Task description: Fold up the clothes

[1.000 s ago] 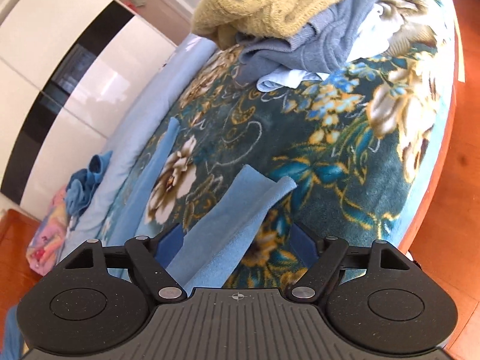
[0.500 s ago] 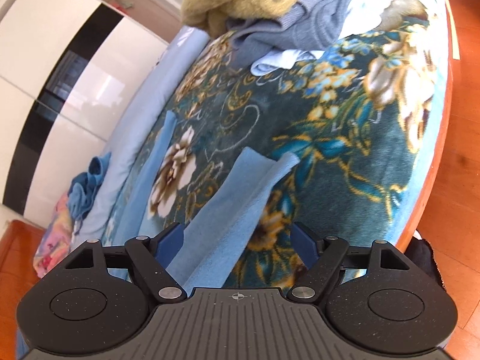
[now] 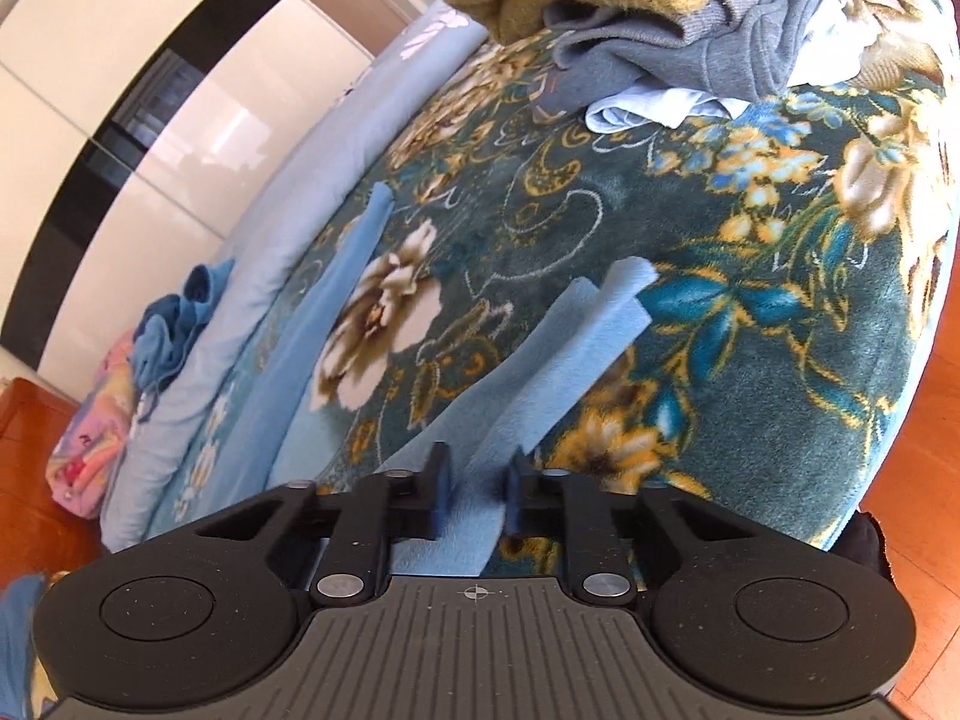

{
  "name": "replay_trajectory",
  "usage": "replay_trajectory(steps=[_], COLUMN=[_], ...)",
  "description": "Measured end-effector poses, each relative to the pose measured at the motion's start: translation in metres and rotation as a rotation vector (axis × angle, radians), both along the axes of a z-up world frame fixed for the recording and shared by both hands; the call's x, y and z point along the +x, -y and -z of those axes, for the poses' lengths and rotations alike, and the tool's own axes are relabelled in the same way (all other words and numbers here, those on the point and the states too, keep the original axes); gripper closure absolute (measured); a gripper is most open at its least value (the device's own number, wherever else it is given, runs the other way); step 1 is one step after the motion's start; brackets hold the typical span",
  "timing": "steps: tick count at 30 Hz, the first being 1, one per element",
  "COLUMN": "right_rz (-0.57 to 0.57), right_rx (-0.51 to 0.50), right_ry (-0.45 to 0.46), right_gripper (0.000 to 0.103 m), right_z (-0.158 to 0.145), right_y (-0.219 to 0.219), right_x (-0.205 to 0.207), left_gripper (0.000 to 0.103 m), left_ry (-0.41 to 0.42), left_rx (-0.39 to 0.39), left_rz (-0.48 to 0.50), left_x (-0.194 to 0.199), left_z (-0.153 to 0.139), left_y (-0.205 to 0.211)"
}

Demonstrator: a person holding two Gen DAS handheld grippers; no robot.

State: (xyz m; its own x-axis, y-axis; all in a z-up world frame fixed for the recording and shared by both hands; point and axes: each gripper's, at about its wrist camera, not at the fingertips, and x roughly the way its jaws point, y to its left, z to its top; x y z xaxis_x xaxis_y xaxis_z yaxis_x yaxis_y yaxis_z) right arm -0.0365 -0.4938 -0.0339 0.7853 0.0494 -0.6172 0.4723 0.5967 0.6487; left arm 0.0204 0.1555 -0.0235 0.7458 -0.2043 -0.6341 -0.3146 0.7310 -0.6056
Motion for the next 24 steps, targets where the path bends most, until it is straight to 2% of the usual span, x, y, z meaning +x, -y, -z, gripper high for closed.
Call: replay_trajectory(steps=[1,4,11,16,24], right_rz=[0.003,0.005,0.013,0.000,0.011], right_rx=[0.016,0.063,0.079,0.020,0.033], right_ry=[0.014,0.075,0.148,0.073,-0.010], right_gripper=[0.095,0.097,0.099,0.099,0.097], right_z=[0.000,-0.002,-0.016,-0.019,0.005], right_y=[0.003,0.012,0.026,0.026,0.023], right_x=[-0.001,-0.006,-0.001,0.014,0.002], left_gripper=[0.098,0.101,0.102,0.101,0.100], left_ry=[0.005,0.060,0.186,0.146,0.076], left_rx=[0.004,0.010,-0.004,0.010,-0.023], left_rz=[-0.004,0.005,0.056,0.077,0.082], left_x=[-0.001,-0.005,-0.003,0.005,0.006], left_z=[-0.001,-0.009,-0.036,-0.030,-0.005], left_y=[-0.001,0.000,0.001,0.000,-0.007])
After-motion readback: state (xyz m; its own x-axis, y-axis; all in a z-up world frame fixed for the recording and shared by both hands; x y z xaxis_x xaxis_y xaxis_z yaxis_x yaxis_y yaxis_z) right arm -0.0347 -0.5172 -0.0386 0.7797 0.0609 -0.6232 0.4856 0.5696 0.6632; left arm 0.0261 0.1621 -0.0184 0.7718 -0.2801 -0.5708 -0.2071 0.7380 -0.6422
